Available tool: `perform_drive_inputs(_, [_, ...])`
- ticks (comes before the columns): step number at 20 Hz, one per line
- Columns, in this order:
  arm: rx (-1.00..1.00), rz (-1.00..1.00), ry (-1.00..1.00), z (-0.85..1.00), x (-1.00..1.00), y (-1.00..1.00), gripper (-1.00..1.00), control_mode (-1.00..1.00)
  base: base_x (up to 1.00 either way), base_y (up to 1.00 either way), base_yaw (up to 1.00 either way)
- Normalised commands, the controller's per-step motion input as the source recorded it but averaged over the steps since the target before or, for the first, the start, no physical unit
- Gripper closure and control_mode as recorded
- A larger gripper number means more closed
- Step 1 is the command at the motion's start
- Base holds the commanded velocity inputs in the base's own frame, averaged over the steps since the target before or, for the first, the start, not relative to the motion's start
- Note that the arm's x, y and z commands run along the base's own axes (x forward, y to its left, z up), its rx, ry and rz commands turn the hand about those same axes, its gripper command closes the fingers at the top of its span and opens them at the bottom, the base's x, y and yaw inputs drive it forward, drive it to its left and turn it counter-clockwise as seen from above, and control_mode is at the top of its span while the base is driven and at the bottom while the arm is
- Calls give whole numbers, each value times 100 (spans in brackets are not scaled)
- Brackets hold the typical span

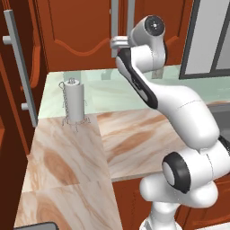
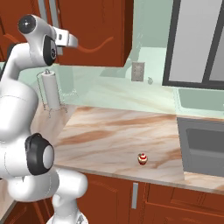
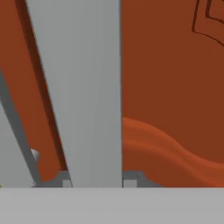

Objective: Open the cabinet. Pick the bar soap and place it next to the sink. Then close the cabinet.

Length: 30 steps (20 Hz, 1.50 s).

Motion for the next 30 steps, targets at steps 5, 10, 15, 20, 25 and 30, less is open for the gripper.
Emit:
perform_drive_inputs(5, [0,0,0,0,-21,-40,100,-100,0,0,0])
perform_drive_inputs(10, [2,0,0,0,-27,-48,100,-100,0,0,0])
perform_drive_inputs(15, [4,0,0,0,-29,-53,100,-100,0,0,0])
perform_drive_inputs(20, [5,0,0,0,-31,-57,100,-100,0,0,0])
perform_drive_inputs(25, [4,0,0,0,-32,-54,100,-100,0,0,0])
perform_drive_inputs(30, [2,0,0,0,-33,-53,100,-100,0,0,0])
